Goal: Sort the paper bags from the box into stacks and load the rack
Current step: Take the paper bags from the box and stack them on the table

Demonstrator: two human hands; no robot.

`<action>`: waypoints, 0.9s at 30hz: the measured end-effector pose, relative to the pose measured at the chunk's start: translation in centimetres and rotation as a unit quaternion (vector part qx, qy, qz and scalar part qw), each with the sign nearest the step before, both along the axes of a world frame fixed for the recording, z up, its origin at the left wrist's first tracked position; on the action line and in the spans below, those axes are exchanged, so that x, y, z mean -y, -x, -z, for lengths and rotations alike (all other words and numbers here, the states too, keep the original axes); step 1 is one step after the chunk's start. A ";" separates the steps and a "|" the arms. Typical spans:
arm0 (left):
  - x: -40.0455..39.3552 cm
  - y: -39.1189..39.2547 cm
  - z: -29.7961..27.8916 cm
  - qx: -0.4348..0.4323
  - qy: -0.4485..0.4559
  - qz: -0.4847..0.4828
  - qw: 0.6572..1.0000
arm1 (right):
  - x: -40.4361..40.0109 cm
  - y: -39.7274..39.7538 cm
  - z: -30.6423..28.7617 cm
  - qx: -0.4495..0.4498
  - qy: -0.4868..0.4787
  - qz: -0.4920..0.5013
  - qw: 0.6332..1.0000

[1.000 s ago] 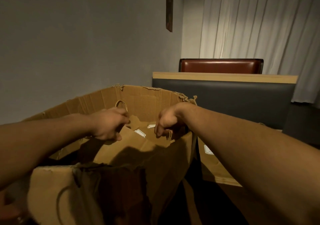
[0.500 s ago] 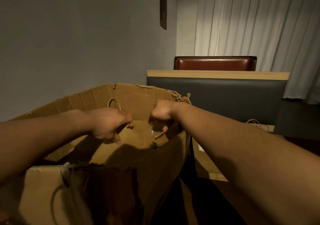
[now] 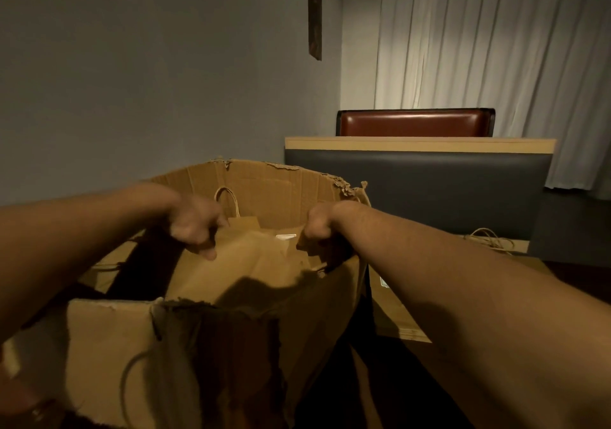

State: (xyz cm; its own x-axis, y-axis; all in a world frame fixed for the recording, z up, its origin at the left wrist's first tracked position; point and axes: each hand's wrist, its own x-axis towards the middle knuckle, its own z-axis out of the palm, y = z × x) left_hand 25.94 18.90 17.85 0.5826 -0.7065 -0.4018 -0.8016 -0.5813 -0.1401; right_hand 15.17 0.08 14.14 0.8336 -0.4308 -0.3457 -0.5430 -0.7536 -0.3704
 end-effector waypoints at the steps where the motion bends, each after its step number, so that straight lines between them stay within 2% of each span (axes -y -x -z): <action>1: -0.6 0.0 -1.0 -0.009 0.049 -0.022 0.999 | 0.3 -0.1 0.1 -0.006 0.011 -0.009 1.000; 3: -1.9 -0.2 -2.7 -0.011 0.156 -0.072 0.985 | 0.6 -0.4 0.3 0.014 0.045 -0.012 0.999; 5: -3.1 -0.6 -3.8 0.016 0.232 -0.115 0.966 | 0.5 -0.4 -0.1 0.088 0.039 0.009 0.995; 7: -4.2 -1.1 -4.4 0.044 0.268 -0.153 0.950 | 0.0 -0.1 -1.4 0.170 0.003 0.014 0.985; 10: -5.8 -1.4 -4.9 0.078 0.308 -0.208 0.925 | -1.1 0.7 -4.6 0.173 -0.086 -0.041 0.980; 12: -7.0 -1.5 -5.2 0.086 0.338 -0.244 0.905 | -1.6 1.3 -6.6 0.151 -0.037 -0.079 0.985; 14: -8.2 -1.2 -5.6 0.089 0.373 -0.270 0.883 | -2.1 2.0 -8.6 0.145 0.066 -0.117 0.980; 17: -9.6 -0.7 -5.9 0.082 0.421 -0.313 0.847 | -2.6 3.2 -11.3 0.178 0.206 -0.164 0.948; 19: -10.4 -0.4 -5.8 0.082 0.445 -0.333 0.827 | -2.8 4.1 -12.8 0.215 0.225 -0.192 0.931; 23: -11.0 0.2 -5.4 0.048 0.517 -0.351 0.779 | -3.7 6.4 -14.6 0.341 0.141 -0.181 0.911; 27: -9.6 1.8 -3.7 -0.127 0.586 -0.303 0.741 | -5.4 7.0 -15.3 0.453 -0.013 -0.166 0.876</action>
State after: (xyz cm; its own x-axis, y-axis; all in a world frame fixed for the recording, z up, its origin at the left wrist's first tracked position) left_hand 24.13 28.48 21.59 0.9464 -0.2962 0.1289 -0.2571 -0.4494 0.8555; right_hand 8.20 5.48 29.40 0.8483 -0.1150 0.5168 0.2305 -0.7985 -0.5561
